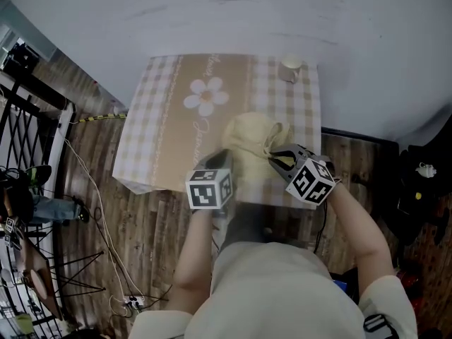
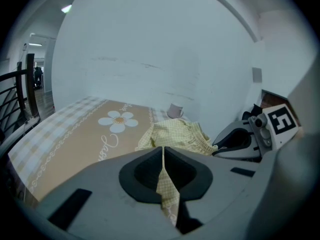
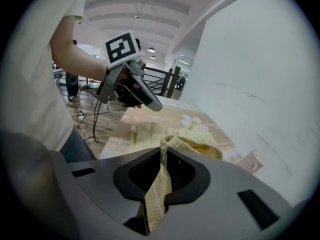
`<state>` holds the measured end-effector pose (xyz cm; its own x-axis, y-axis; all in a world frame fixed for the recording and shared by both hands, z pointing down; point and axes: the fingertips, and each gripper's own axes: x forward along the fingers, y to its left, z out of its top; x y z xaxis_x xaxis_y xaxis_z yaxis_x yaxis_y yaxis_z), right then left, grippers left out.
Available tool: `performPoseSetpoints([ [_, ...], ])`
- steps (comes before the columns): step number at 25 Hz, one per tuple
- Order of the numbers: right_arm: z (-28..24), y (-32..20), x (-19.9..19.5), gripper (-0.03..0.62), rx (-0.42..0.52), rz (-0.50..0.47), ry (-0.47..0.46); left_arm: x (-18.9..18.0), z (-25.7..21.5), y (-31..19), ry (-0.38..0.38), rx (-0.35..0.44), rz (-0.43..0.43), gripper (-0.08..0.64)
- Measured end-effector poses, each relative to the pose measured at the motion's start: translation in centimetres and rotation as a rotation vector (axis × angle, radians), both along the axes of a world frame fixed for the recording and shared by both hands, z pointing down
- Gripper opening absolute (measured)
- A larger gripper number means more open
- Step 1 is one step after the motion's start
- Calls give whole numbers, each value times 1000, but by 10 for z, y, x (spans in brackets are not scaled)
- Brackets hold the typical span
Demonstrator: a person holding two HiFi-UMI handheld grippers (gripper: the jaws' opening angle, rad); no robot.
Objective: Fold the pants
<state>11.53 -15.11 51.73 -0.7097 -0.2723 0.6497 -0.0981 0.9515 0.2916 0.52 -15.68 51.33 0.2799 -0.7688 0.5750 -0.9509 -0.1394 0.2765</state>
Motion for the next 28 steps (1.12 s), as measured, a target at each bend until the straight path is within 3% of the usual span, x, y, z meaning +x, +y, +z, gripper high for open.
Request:
performPoseSetpoints([
  [10,31,20,11,31,22,19,54,38,-3,1,-42,15,109,14],
  [16,39,24,12,31,53,31,67,85,-12,-25,-76,32,289,15],
  [17,40,25,12,31,56,36,68,94,-12,-29,-90,33,328,30],
  [18,41,25,12,31,60,40,69,105,-11,-32,-105,29,371,93],
  [20,44,26,12,31,66,47,71,124,-8,-38,-155,23,452,155],
  [28,46,28,13,31,90,60,69,159,19,-62,-486,-12,635,155],
])
